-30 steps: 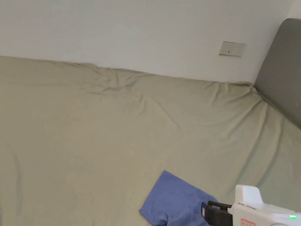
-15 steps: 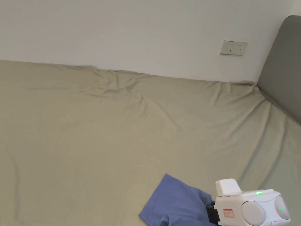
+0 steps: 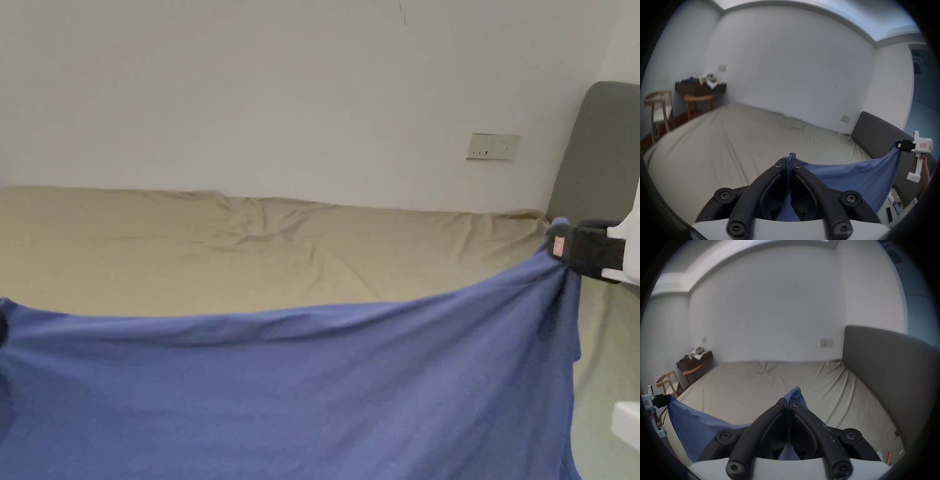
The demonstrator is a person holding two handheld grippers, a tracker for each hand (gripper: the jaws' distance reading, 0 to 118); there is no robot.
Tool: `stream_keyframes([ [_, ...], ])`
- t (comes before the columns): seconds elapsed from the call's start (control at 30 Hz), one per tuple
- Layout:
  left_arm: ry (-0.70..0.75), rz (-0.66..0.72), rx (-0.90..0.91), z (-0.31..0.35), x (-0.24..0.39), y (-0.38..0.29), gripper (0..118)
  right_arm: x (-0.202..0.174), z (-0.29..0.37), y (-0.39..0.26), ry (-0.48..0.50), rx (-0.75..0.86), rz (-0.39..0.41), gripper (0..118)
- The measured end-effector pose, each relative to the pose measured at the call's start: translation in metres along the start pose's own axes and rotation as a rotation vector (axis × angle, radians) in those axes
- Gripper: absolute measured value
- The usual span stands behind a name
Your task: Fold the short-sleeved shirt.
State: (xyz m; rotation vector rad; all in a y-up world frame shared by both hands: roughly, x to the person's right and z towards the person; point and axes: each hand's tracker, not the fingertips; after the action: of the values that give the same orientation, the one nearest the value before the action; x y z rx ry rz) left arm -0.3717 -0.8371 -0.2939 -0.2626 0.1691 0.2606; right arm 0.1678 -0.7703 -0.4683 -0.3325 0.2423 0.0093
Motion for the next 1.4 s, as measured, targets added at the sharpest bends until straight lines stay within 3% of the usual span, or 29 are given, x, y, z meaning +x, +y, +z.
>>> stream_keyframes([
  [0.2, -0.015, -0.079, 0.088, -0.007, 0.02, 0.095, 4, 0.007, 0.017, 0.091, -0.024, 0.108, -0.018, 4],
  [0.53, 0.174, -0.34, 0.144, -0.067, 0.086, 0.206, 4, -0.01, -0.004, 0.188, -0.107, 0.207, -0.018, 4],
  [0.7, 0.213, -0.341, 0.178, -0.11, 0.11, 0.246, 4, -0.015, -0.033, 0.225, -0.193, 0.247, 0.017, 4],
  [0.87, 0.259, -0.302, 0.206, -0.158, 0.124, 0.269, 4, -0.013, -0.072, 0.255, -0.231, 0.289, -0.041, 4],
  [1.2, 0.288, -0.23, 0.248, -0.232, 0.131, 0.288, 4, -0.02, -0.127, 0.281, -0.293, 0.371, -0.03, 4],
  [1.4, 0.282, -0.259, 0.192, -0.253, 0.118, 0.246, 4, -0.011, -0.154, 0.249, -0.24, 0.358, -0.071, 4],
])
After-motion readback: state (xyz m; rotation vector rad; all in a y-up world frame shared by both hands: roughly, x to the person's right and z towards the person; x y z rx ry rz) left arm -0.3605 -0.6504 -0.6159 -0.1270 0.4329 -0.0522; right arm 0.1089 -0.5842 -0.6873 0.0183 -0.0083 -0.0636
